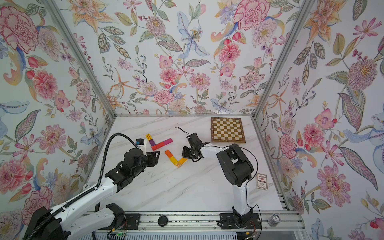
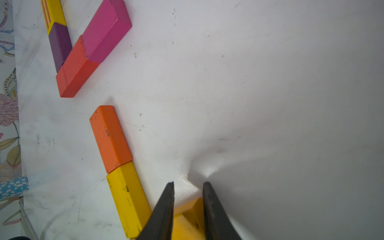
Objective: Assemble the letter v with building blocks
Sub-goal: Assemble the building block at the center of the board, then adjust the building block at the center of the board.
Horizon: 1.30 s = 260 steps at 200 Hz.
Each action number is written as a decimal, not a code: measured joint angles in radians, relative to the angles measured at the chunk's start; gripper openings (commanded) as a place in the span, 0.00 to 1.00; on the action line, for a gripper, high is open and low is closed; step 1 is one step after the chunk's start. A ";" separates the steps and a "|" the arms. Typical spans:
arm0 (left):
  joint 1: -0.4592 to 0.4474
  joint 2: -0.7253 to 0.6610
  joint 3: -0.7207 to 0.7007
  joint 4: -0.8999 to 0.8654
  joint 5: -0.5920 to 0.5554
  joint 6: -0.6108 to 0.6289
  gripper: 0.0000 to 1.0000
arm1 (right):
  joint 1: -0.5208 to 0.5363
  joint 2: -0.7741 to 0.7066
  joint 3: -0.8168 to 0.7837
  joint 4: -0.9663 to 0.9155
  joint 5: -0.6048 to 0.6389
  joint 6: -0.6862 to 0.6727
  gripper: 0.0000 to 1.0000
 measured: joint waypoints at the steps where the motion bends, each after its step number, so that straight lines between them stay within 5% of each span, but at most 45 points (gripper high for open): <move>1: 0.000 0.000 0.000 0.000 0.000 0.000 0.60 | 0.000 0.000 0.000 0.001 -0.002 -0.003 0.36; 81: 0.000 0.000 0.000 0.000 0.000 0.000 0.60 | -0.002 -0.021 -0.001 -0.002 0.027 0.007 0.60; 155: 0.000 -0.002 0.000 0.000 0.001 -0.001 0.60 | -0.003 -0.257 -0.170 -0.027 0.105 0.025 0.64; 260: 0.000 -0.018 0.000 -0.005 0.000 -0.012 0.59 | 0.229 -0.367 -0.317 -0.024 0.152 0.147 0.16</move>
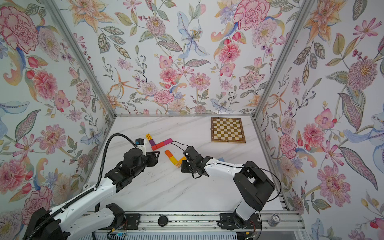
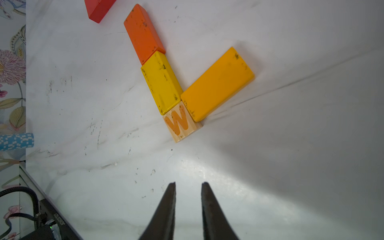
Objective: Assemble the letter v with building blocks
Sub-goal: Adjust the building block at the center of the board.
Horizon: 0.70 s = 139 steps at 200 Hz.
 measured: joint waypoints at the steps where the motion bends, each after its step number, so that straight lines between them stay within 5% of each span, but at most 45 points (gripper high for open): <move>1: 0.000 -0.001 0.000 0.000 0.000 0.000 0.59 | 0.001 0.000 0.000 0.000 0.000 0.002 0.15; 139: 0.000 -0.057 -0.035 -0.016 -0.002 -0.032 0.58 | 0.049 0.109 -0.002 0.031 0.021 0.045 0.11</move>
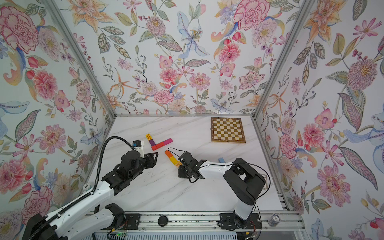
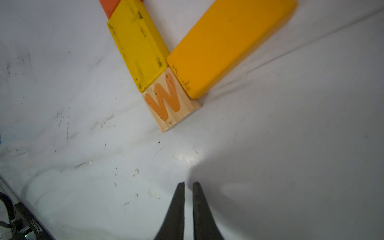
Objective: Assemble the letter v with building blocks
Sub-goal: Adjust the building block at the center of the board.
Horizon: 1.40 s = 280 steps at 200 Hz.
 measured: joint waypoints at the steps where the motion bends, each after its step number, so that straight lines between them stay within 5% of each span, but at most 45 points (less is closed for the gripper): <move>1: 0.000 0.000 0.000 0.000 0.000 0.000 0.58 | 0.000 0.000 0.000 0.000 0.000 0.000 0.11; 280: 0.000 0.003 0.000 -0.007 -0.003 0.000 0.58 | -0.060 0.078 0.037 0.126 -0.035 0.026 0.08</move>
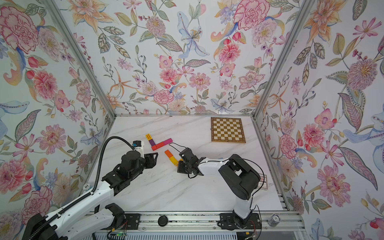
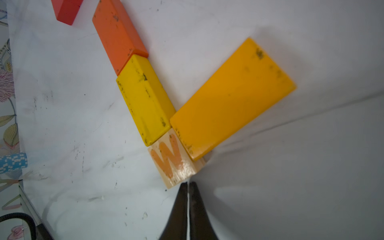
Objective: Assemble the letter v with building blocks
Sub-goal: Adjust the building block at the center of the board.
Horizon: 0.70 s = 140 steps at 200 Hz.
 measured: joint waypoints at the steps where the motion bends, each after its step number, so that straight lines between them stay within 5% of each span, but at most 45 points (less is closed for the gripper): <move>1: 0.000 0.000 0.000 0.000 0.000 0.000 0.58 | 0.000 0.000 0.000 0.000 0.000 0.000 0.08; 140: 0.000 0.000 0.000 -0.003 -0.007 0.000 0.58 | -0.003 0.000 -0.008 0.019 -0.015 0.015 0.09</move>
